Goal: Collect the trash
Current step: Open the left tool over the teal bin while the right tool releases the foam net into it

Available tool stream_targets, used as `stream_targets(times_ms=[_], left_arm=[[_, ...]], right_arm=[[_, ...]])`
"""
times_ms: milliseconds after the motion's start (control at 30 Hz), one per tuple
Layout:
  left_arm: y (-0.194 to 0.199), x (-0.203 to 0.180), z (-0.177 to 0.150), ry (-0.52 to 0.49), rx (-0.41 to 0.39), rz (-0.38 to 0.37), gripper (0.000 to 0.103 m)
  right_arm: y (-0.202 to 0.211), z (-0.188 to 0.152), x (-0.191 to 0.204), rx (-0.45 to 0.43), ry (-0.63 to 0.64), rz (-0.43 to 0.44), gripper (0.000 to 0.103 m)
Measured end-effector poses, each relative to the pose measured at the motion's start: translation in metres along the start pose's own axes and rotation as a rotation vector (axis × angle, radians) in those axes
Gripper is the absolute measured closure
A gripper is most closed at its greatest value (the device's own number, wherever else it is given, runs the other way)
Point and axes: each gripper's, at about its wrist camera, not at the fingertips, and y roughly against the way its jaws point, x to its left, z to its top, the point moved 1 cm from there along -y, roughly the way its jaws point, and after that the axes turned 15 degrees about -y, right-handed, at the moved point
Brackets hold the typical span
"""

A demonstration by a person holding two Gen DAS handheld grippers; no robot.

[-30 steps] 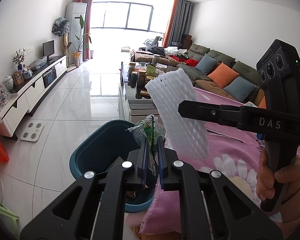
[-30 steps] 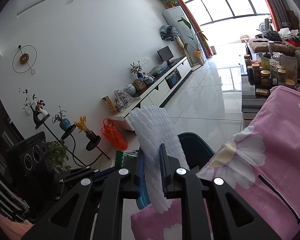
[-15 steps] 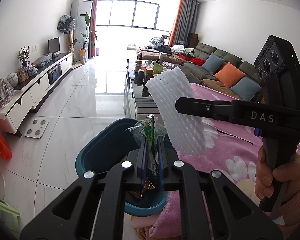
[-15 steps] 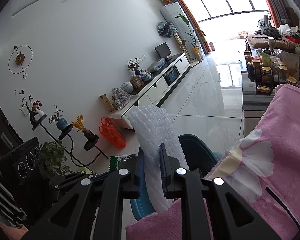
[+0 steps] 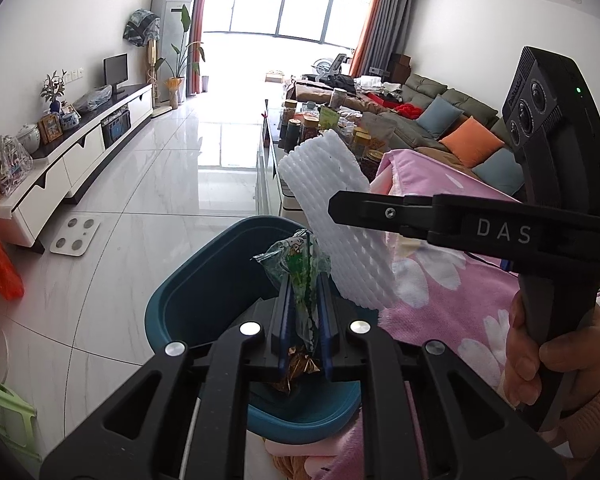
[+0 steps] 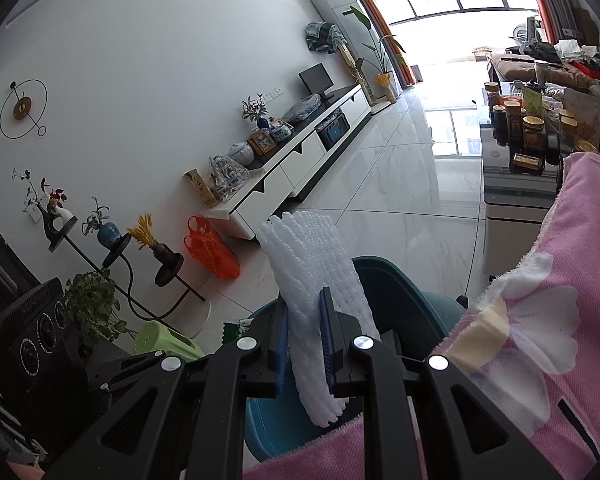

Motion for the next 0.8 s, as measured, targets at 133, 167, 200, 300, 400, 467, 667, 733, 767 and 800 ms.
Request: stream_targets(times_ms=[133,167,200,300,400,467,667,733,767,800], left_arm=[[-0.014,0.001,0.004,0.009,0.025,-0.004,0.089],[-0.018,0.001,0.004,0.012,0.031,-0.004,0.089],[-0.023,0.002,0.004,0.017,0.037,-0.008,0.088],[-0.039,0.006,0.001,0.039,0.054,-0.014,0.085],[-0.056,0.009,-0.004,0.048,0.076,-0.019,0.083],[-0.066,0.011,-0.005,0.056,0.095,-0.012,0.077],[-0.089,0.015,-0.012,0.095,0.126,-0.019,0.067],[-0.093,0.016,-0.013,0.097,0.131,-0.016,0.061],[-0.094,0.016,-0.013,0.097,0.133,-0.014,0.061],[-0.094,0.017,-0.014,0.095,0.134,-0.014,0.061]], right_arm=[[-0.011,-0.001,-0.005,0.031,-0.011,-0.038,0.088],[-0.013,-0.001,-0.006,0.038,-0.013,-0.046,0.088],[-0.016,-0.002,-0.007,0.047,-0.016,-0.053,0.086],[-0.022,-0.002,-0.012,0.071,-0.035,-0.075,0.084],[-0.022,-0.001,-0.017,0.079,-0.051,-0.09,0.079],[-0.023,0.001,-0.019,0.078,-0.053,-0.098,0.078],[-0.018,0.002,-0.024,0.07,-0.071,-0.111,0.073],[-0.015,0.003,-0.028,0.064,-0.078,-0.111,0.073],[-0.013,0.003,-0.029,0.061,-0.08,-0.11,0.073],[-0.011,0.003,-0.03,0.058,-0.082,-0.11,0.073]])
